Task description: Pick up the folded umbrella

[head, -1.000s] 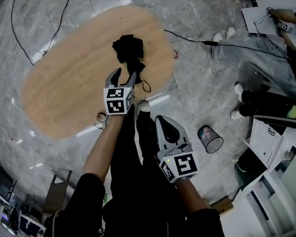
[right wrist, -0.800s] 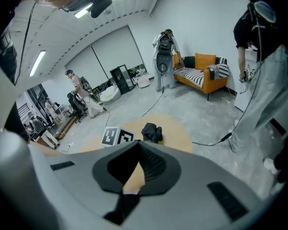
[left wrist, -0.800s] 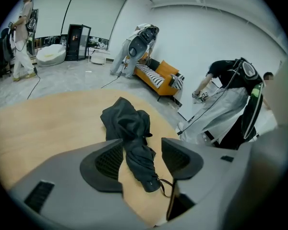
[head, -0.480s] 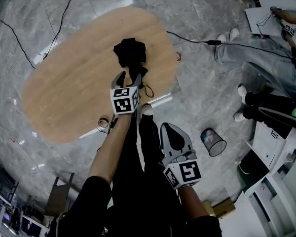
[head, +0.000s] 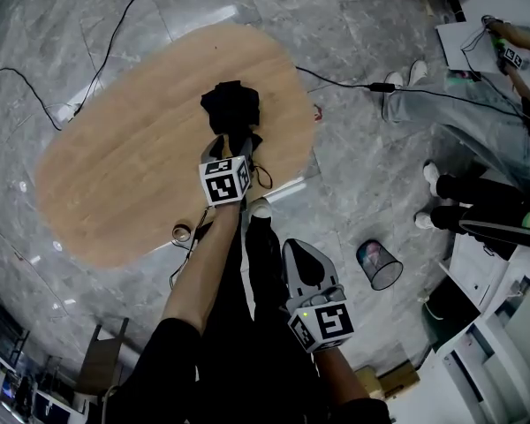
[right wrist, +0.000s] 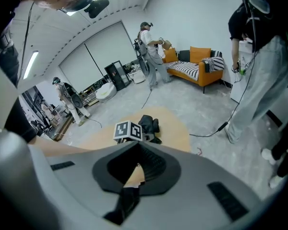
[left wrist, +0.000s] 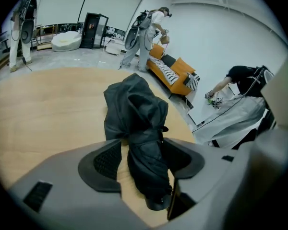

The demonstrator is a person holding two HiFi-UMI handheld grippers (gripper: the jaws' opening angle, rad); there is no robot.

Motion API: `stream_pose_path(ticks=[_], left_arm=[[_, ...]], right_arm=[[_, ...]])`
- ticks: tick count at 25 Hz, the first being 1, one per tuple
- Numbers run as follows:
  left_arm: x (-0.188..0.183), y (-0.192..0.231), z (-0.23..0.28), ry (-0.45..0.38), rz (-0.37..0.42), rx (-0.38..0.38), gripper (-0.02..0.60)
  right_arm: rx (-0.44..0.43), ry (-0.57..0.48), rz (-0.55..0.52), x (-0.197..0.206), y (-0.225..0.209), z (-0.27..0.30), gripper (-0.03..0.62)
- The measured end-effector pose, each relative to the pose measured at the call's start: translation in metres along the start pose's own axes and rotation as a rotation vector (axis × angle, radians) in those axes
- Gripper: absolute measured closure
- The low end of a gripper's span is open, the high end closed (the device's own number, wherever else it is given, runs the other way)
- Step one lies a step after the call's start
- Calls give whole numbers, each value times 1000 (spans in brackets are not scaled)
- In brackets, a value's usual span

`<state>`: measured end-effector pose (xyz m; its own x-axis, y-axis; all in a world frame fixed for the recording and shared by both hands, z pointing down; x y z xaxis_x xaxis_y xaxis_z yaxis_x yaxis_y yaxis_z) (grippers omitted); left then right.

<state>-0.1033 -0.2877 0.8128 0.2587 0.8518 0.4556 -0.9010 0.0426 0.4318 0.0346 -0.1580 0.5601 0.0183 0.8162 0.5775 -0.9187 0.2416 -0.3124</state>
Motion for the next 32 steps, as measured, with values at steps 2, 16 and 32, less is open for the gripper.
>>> stream_pose_path(ticks=[2, 16, 32], left_arm=[[0, -1, 4, -1, -4, -10, 308], [2, -9, 27, -3, -16, -86, 291], [13, -8, 34, -109, 106, -271, 336]], right_arm=[[8, 2, 9, 1, -1, 0, 583], [34, 23, 24, 12, -11, -7, 583], [60, 41, 70, 25, -23, -12, 583]])
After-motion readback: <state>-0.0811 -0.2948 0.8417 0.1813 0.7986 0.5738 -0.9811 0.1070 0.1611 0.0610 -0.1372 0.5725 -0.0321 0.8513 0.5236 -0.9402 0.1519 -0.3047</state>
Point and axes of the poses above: the fingertips, and each gripper's own axes: z forward along the fingers, y to its left, x out of its underside, the point moved 5 cm from there along -z, backward along the fingers, and after that the axes turned 3 degrees about x, right-handed, at the moved point
